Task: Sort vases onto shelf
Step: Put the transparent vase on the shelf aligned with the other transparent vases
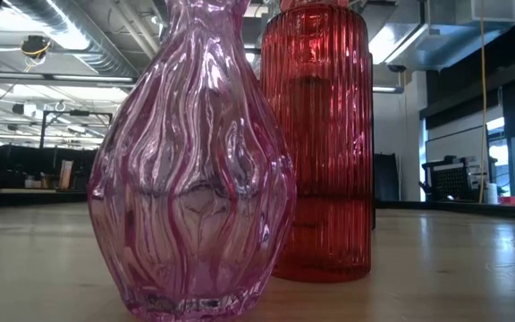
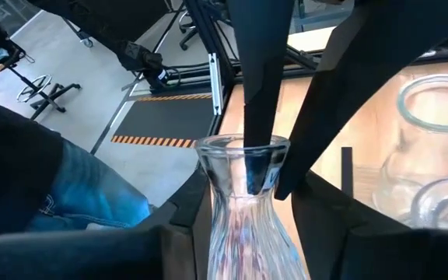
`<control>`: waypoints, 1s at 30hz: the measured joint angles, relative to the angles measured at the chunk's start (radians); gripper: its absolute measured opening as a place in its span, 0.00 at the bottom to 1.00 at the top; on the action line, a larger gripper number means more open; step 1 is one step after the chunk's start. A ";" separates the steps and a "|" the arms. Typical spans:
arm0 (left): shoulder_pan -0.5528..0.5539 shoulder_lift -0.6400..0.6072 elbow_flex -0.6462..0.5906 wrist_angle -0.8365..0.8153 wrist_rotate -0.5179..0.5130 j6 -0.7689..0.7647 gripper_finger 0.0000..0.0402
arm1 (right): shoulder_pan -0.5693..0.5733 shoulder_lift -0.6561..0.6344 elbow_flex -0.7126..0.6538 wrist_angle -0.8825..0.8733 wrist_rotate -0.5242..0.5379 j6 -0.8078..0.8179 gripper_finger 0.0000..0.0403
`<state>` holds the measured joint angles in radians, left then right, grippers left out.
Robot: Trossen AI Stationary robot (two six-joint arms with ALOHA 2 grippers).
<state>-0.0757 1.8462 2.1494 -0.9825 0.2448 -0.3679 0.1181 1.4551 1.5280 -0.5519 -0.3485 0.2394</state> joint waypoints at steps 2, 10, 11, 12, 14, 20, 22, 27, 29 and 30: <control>0.000 0.000 0.000 0.000 -0.012 0.000 0.08 | 0.000 0.000 0.000 -0.001 0.005 0.000 0.32; 0.001 0.000 0.000 0.005 -0.016 0.000 0.07 | 0.000 0.000 0.000 -0.006 0.018 -0.004 0.31; 0.002 -0.001 0.000 0.005 -0.017 0.000 0.07 | 0.000 0.000 0.000 -0.009 0.019 -0.004 0.31; 0.003 -0.005 -0.001 0.005 -0.017 -0.002 0.08 | 0.000 0.000 0.000 -0.012 0.021 -0.004 0.31; 0.004 -0.009 -0.002 0.003 -0.030 -0.003 0.08 | 0.000 0.000 0.002 -0.019 0.031 -0.003 0.30; 0.017 -0.041 -0.002 -0.026 -0.100 0.000 0.06 | -0.003 -0.013 0.003 -0.034 0.068 -0.009 0.26; 0.023 -0.043 -0.002 -0.024 -0.100 0.000 0.07 | -0.003 -0.016 0.003 -0.032 0.078 -0.009 0.26; 0.029 -0.043 -0.002 -0.016 -0.079 -0.004 0.10 | -0.002 -0.025 0.002 -0.038 0.087 -0.004 0.25; 0.030 -0.043 -0.002 -0.011 -0.076 -0.005 0.10 | -0.002 -0.028 0.002 -0.043 0.094 0.000 0.25; 0.030 -0.043 -0.002 -0.010 -0.074 -0.006 0.10 | -0.002 -0.028 0.002 -0.044 0.094 0.003 0.25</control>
<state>-0.0460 1.8030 2.1479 -0.9926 0.1712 -0.3734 0.1165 1.4273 1.5299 -0.5959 -0.2547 0.2425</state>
